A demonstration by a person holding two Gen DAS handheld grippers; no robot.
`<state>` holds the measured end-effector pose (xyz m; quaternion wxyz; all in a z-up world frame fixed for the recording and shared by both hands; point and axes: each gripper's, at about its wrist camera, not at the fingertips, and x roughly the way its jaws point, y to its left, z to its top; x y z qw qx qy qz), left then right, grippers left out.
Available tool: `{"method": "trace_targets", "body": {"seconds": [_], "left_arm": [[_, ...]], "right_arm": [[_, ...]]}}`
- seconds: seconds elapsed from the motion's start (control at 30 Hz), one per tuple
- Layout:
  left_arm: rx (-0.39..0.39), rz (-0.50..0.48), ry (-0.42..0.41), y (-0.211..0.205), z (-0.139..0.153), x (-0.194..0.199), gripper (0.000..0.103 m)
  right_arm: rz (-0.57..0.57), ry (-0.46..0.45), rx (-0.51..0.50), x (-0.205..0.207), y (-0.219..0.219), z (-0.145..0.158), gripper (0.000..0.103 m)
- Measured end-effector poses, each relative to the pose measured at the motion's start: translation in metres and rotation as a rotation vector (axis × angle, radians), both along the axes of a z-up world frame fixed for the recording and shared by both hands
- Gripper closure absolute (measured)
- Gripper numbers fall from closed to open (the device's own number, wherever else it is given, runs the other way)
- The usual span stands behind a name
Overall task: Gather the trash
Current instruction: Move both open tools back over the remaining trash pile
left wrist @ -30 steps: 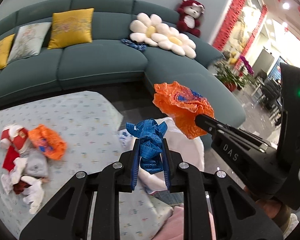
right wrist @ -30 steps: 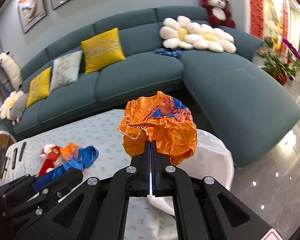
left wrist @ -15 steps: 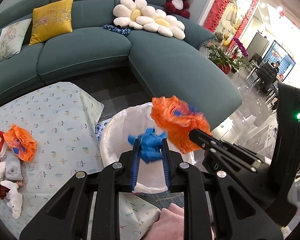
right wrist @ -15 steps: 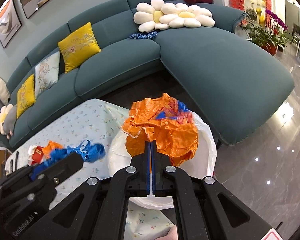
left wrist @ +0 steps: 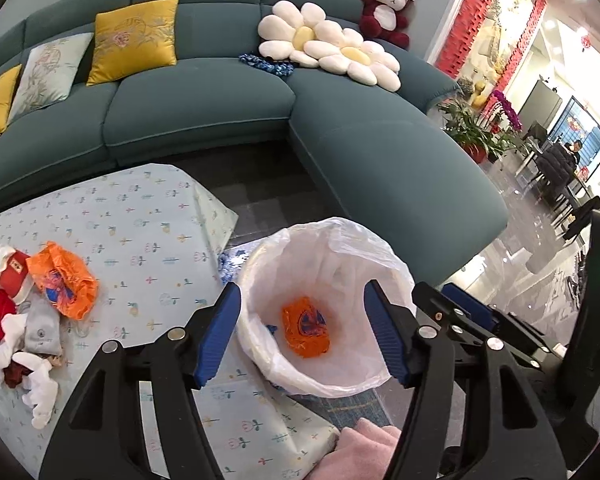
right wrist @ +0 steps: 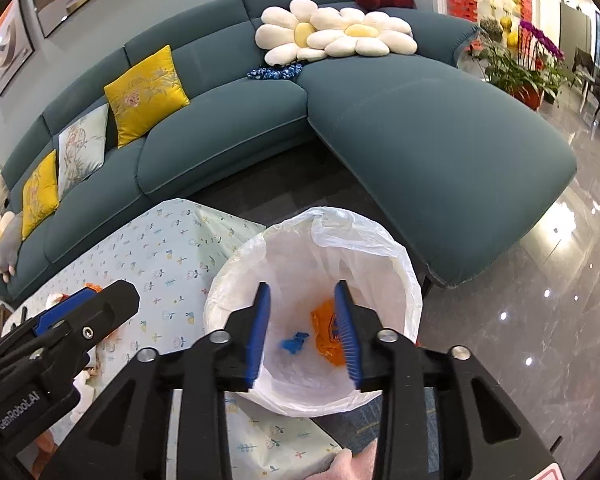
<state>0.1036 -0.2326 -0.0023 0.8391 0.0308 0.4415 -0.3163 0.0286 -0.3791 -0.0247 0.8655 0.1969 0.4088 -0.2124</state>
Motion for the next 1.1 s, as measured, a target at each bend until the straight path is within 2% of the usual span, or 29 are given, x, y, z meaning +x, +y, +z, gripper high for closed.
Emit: {"method": "trace_targets", "body": {"seconds": [0.1,0.23,0.37,0.67,0.83,0.9,1.1], "left_arm": [[0.001,0.020,-0.016,0.010,0.003,-0.001,0.039],[-0.011,0.064,-0.008,0.032,0.005,0.002,0.039],[-0.014,0.108,-0.009,0.059,0.006,0.006,0.038],[-0.035,0.212,0.002,0.121,0.006,0.017,0.037],[-0.038,0.269,-0.003,0.163,0.004,0.022,0.037],[-0.038,0.304,-0.002,0.183,0.003,0.026,0.033],[-0.046,0.413,0.041,0.249,-0.010,0.036,0.029]], "right_arm": [[0.020,0.001,-0.023,0.002,0.013,0.004,0.059],[0.046,-0.004,-0.026,0.004,0.032,0.009,0.058],[0.067,-0.012,-0.033,0.006,0.051,0.014,0.051],[0.139,-0.003,-0.024,0.020,0.100,0.016,0.051],[0.201,0.009,-0.035,0.030,0.134,0.016,0.050],[0.226,0.014,-0.035,0.035,0.151,0.015,0.046],[0.304,0.038,-0.004,0.048,0.203,0.003,0.044]]}}
